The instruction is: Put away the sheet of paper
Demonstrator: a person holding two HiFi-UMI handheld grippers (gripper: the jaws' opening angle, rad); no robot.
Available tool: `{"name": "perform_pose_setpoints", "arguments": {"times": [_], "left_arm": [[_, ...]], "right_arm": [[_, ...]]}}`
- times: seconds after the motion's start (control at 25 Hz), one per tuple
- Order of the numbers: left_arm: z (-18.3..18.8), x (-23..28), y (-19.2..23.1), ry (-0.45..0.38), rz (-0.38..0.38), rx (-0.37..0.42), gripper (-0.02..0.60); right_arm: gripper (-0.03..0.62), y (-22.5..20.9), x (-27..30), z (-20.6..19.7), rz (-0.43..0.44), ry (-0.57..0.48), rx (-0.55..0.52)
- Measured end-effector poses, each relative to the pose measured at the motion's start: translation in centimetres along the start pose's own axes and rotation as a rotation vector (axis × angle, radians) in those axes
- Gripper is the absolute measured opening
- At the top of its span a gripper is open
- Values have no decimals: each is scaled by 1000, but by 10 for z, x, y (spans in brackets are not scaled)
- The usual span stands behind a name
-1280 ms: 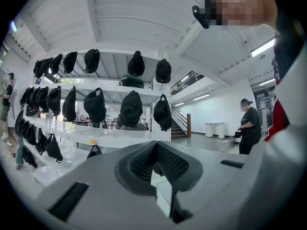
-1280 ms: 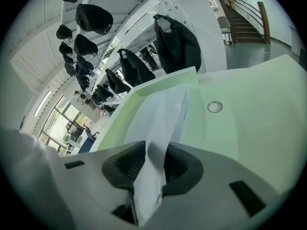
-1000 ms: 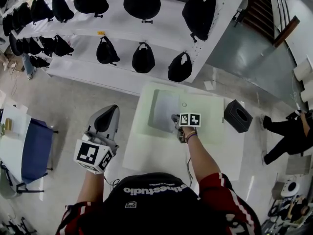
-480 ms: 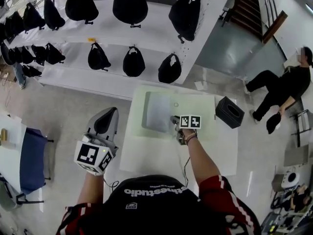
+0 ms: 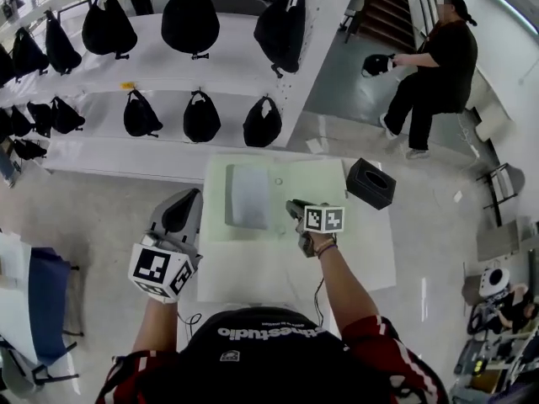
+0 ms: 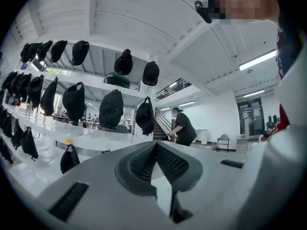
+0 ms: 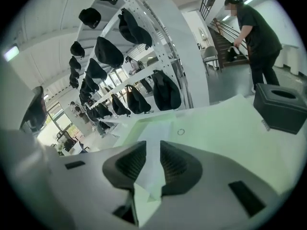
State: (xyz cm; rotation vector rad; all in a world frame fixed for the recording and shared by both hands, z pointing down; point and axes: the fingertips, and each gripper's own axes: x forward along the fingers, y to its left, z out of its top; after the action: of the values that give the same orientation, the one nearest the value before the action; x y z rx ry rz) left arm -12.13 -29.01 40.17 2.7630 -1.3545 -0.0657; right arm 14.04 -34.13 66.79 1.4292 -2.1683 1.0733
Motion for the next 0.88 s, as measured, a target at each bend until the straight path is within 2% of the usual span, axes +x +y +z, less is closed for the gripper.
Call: {"name": "perform_pose_setpoints", "arguments": {"times": [0.44, 0.88], "left_arm": [[7, 25, -19, -10, -42, 7, 3], [18, 29, -54, -15, 17, 33, 3]], "right_arm": [[95, 22, -80, 52, -6, -167, -154], [94, 47, -168, 101, 3, -361, -349]]}}
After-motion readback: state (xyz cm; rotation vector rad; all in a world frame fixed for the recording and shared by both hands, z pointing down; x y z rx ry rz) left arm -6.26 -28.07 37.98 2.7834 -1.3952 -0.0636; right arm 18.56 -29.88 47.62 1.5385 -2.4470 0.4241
